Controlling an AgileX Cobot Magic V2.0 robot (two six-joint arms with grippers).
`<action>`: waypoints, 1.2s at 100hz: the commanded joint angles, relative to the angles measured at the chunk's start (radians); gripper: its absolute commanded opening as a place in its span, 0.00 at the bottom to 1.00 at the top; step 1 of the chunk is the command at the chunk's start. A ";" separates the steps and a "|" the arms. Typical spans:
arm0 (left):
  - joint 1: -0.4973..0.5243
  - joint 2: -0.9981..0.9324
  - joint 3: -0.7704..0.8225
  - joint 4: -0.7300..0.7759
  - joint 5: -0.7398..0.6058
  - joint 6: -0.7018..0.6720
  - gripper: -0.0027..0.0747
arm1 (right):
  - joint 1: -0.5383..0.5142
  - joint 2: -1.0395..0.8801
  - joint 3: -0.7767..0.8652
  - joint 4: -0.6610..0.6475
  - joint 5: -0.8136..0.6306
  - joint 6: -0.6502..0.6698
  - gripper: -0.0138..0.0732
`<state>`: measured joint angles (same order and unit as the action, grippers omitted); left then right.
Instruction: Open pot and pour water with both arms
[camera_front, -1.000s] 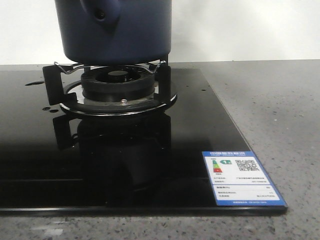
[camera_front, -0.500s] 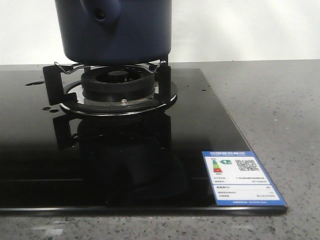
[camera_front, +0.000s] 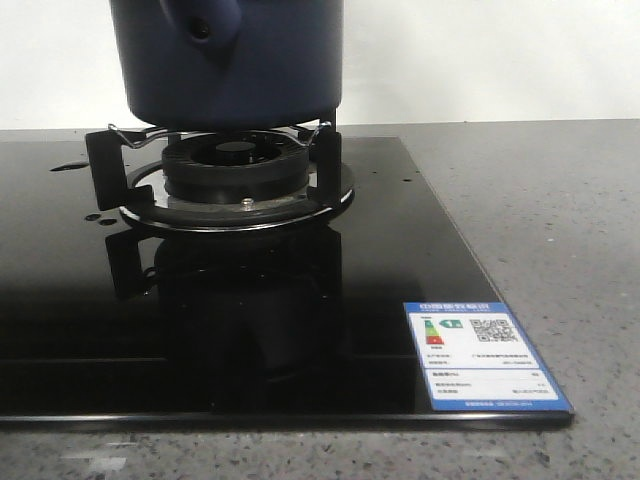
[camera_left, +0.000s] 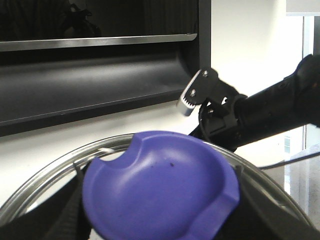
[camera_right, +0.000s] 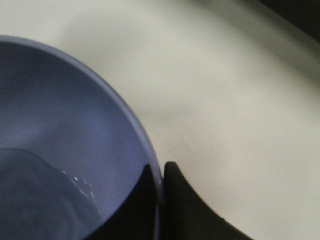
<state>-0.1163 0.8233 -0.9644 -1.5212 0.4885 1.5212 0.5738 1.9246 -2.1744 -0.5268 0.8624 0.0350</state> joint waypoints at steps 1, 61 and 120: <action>-0.006 -0.010 -0.032 -0.056 -0.015 -0.012 0.33 | 0.008 -0.039 -0.037 -0.107 -0.092 0.005 0.11; -0.019 -0.010 -0.032 -0.039 -0.038 -0.012 0.33 | 0.101 -0.030 -0.037 -0.367 -0.071 0.005 0.11; -0.058 -0.010 -0.032 -0.032 -0.040 -0.012 0.33 | 0.208 -0.034 -0.037 -0.787 -0.014 0.100 0.11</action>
<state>-0.1650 0.8233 -0.9644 -1.5043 0.4582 1.5212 0.7763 1.9549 -2.1765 -1.1783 0.8990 0.1245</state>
